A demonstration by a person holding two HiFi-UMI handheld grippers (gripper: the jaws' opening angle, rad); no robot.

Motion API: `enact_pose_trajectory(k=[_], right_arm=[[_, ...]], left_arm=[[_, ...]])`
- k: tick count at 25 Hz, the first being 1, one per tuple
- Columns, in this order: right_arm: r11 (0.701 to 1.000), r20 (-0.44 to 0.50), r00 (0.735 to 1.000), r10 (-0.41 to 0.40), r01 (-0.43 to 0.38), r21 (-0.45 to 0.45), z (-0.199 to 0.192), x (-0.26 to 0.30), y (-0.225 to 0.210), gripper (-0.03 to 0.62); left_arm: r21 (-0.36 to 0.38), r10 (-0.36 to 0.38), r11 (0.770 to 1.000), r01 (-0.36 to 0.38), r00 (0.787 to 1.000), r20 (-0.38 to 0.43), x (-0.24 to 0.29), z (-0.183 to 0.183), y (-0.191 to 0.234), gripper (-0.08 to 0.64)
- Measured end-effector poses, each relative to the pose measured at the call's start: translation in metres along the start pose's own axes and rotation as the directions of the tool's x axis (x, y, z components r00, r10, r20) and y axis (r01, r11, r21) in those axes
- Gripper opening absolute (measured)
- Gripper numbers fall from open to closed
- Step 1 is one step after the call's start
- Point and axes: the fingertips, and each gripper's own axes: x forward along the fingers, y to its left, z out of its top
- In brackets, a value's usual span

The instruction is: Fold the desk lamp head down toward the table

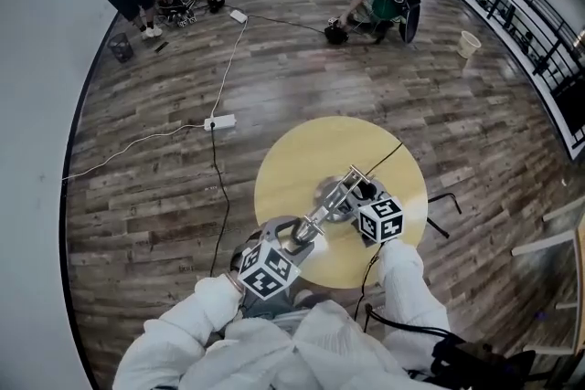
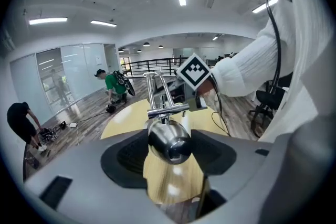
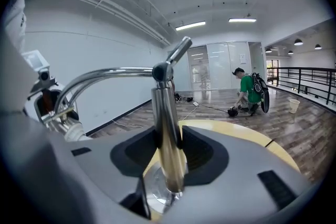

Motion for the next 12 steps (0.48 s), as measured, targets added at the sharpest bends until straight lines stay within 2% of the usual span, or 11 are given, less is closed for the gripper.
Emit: enact_pose_trajectory(k=[5, 12], right_arm=[[1.0, -0.017, 1.0, -0.003, 0.003, -0.003, 0.0, 0.003, 0.002, 0.153], [1.0, -0.029, 0.999, -0.017, 0.017, -0.005, -0.002, 0.005, 0.001, 0.153]], left_arm=[[0.01, -0.019, 1.0, 0.019, 1.0, -0.009, 0.038, -0.022, 0.005, 0.255], [-0.008, -0.049, 0.999, 0.049, 0.999, 0.008, 0.077, -0.031, 0.013, 0.256]])
